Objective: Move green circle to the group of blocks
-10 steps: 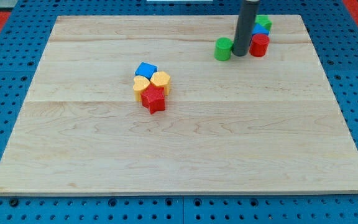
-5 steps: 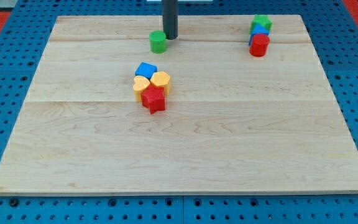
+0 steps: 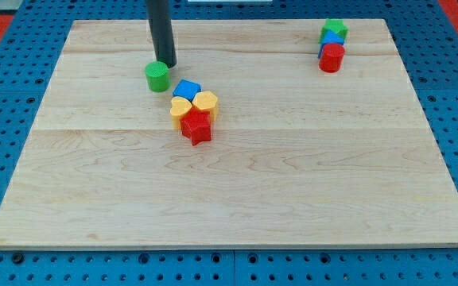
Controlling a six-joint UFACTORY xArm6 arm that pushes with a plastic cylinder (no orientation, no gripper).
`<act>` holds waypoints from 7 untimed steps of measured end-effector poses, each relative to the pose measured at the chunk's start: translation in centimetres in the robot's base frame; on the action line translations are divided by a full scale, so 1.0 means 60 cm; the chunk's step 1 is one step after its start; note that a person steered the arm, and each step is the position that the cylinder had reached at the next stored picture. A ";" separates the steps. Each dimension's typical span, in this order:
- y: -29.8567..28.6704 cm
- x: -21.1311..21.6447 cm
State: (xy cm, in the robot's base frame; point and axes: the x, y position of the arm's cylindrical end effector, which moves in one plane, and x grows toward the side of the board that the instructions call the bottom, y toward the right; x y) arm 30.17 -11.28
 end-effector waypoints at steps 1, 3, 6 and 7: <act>-0.034 0.003; -0.073 0.021; -0.034 0.022; -0.033 0.052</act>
